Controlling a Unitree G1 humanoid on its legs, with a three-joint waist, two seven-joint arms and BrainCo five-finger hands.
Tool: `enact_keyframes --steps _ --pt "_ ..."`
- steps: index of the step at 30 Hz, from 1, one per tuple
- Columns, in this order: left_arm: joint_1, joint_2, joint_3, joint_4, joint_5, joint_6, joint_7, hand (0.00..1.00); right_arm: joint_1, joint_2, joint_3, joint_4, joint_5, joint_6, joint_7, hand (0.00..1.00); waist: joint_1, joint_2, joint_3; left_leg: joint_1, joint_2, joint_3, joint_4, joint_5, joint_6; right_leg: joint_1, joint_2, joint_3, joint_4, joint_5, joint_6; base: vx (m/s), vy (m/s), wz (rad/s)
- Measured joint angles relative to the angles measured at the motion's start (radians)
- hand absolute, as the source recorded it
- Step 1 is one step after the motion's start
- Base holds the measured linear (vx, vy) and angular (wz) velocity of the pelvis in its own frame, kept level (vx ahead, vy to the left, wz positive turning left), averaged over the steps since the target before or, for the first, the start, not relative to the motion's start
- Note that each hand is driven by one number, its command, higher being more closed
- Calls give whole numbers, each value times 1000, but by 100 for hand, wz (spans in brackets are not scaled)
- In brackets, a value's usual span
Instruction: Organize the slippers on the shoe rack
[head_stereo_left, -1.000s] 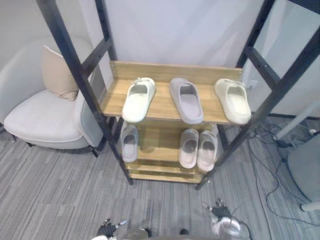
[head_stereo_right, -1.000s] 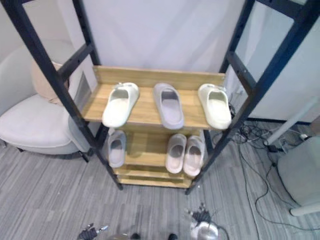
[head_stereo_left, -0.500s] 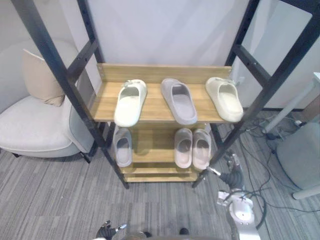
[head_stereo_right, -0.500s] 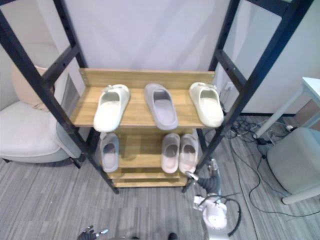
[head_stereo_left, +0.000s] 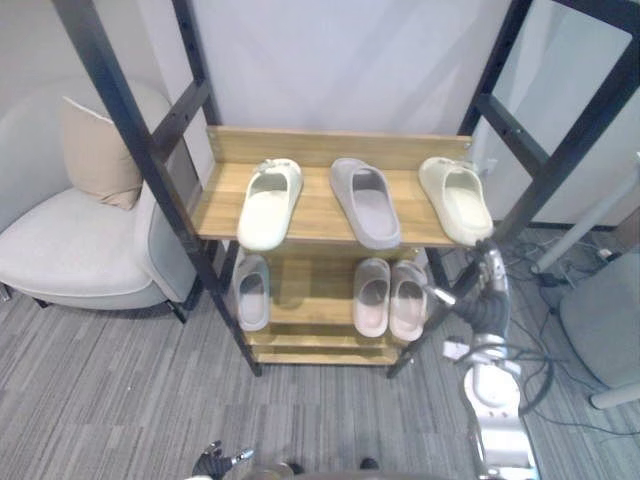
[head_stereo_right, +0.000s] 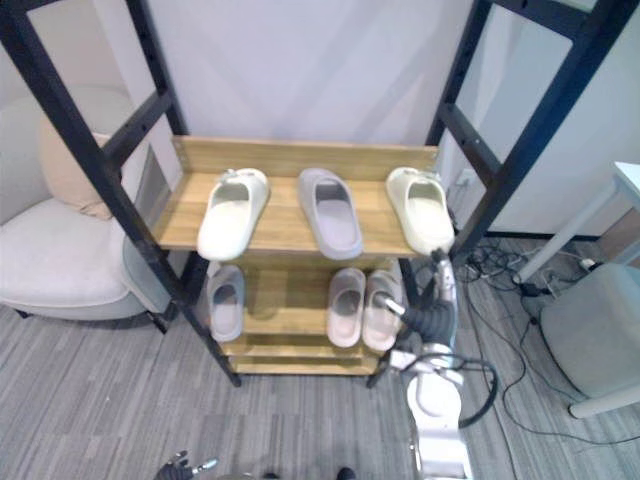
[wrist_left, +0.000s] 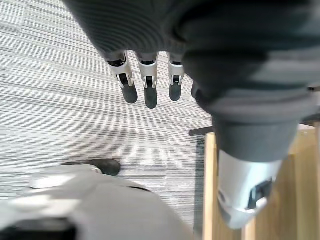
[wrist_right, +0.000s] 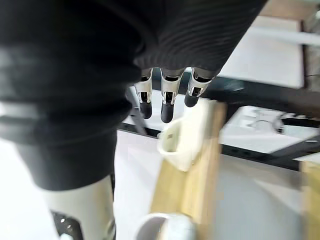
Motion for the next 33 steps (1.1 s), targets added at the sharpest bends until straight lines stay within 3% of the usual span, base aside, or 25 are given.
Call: enact_keyframes --steps 6,18,26,33 --pt "9 0 2 -2 0 0 -5 0 -135 -69 -41 20 17 3 -9 0 31 -6 6 -17 -7 -14 0 6 11 -10 -5 -11 1 0 1 38 10 9" --pt "10 0 18 -21 -5 -1 -7 0 -500 -216 -29 379 92 61 -31 0 67 -16 30 -56 -12 -50 2 11 18 -41 -9 -41 15 1 0 5 -1 8" --pt "8 0 23 -39 -13 -1 -7 0 -692 -262 -25 566 92 91 -58 0 93 -22 61 -87 -22 -58 1 21 28 -71 -17 -59 14 3 -4 -6 4 3" --pt "6 0 31 -58 -32 -1 -5 0 -874 -281 23 692 92 119 -63 0 96 -27 96 -120 -23 -74 3 30 35 -91 -19 -73 8 18 -23 -4 15 8"
